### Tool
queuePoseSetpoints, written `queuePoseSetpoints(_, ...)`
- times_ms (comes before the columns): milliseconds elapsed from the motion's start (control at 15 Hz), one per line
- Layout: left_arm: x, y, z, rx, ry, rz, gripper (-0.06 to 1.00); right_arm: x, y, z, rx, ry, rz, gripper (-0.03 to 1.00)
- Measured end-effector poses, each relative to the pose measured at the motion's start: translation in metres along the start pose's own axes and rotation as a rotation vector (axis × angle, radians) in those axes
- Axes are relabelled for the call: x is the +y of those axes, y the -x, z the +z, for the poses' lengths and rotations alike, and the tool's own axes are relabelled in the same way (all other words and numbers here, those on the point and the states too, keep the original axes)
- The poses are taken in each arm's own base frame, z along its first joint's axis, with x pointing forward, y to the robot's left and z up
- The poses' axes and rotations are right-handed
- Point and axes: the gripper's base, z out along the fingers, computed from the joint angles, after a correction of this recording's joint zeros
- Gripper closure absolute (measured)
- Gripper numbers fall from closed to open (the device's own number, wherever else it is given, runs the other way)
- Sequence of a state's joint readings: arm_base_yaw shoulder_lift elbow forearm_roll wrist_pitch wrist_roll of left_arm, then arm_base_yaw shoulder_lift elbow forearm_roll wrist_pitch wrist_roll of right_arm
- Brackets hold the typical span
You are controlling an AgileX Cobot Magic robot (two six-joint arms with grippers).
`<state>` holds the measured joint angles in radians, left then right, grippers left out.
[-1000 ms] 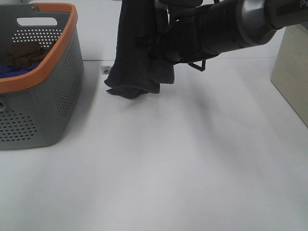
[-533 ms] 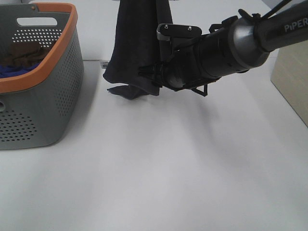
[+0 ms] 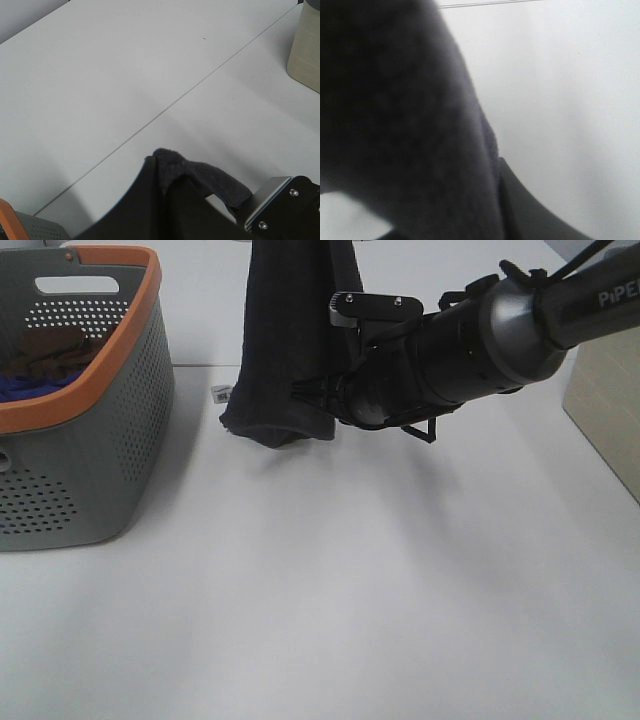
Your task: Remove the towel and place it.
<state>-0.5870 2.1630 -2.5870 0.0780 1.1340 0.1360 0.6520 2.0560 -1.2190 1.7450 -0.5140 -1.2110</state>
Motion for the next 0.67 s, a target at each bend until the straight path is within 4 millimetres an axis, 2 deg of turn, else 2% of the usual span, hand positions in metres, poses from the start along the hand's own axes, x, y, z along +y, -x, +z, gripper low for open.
queuePoseSetpoints(67,0.002,0.000,0.000,0.001,0.003,-0.002,0.94,-0.003,0.000,-0.005,0.001,-0.001,-0.009,0.97)
queuePoseSetpoints(400,0.020,-0.007,0.001,0.037,0.024,-0.032,0.94,-0.017,-0.004,-0.046,0.020,0.082,-0.168,0.97)
queuePoseSetpoints(533,0.025,-0.011,0.001,0.073,0.023,-0.041,0.94,-0.016,0.006,-0.073,-0.024,0.180,-0.313,0.97)
queuePoseSetpoints(667,0.024,-0.012,0.001,0.088,0.012,-0.045,0.94,-0.011,0.016,-0.089,-0.071,0.259,-0.395,0.97)
